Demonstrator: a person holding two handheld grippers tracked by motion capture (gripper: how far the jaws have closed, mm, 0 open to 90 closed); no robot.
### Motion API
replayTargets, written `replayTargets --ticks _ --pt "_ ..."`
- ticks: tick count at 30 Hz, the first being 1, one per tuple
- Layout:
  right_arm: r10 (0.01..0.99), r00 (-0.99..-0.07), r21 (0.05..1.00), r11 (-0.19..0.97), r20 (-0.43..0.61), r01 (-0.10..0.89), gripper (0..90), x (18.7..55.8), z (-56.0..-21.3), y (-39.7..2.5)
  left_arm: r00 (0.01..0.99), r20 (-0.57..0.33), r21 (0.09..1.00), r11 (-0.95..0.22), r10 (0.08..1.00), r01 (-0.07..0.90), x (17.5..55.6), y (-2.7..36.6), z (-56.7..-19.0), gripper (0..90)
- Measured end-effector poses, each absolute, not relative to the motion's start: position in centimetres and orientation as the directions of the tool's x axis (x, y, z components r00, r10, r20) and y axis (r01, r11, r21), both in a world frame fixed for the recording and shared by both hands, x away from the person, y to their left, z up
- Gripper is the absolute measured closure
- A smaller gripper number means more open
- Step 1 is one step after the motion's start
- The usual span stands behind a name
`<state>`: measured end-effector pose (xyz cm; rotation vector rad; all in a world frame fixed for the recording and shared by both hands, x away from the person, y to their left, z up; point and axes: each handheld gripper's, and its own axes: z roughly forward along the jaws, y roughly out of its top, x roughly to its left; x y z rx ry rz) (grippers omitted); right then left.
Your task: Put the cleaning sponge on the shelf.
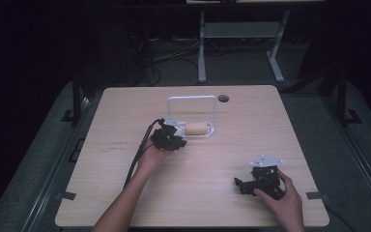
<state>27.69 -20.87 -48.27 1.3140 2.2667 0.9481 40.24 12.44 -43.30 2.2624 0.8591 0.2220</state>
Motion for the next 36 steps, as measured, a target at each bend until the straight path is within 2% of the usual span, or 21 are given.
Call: replayTargets --ticks 11,23,36 --pt "0.862 -0.506 0.700 0.344 0.028 0.626 0.9 27.7 -48.3 -20.9 0.761 -0.045 0.673 -0.544 0.647 0.501 38.8 14.2 -42.9 39.4" --pt "0.862 -0.506 0.700 0.344 0.029 0.626 0.9 27.7 -48.3 -20.9 0.750 -0.006 0.705 -0.530 0.661 0.472 36.6 16.9 -43.2 14.7" --pt "0.862 -0.506 0.700 0.344 0.029 0.626 1.0 27.7 -48.3 -20.9 0.745 0.016 0.723 -0.522 0.667 0.452 34.6 19.3 -43.1 13.0"
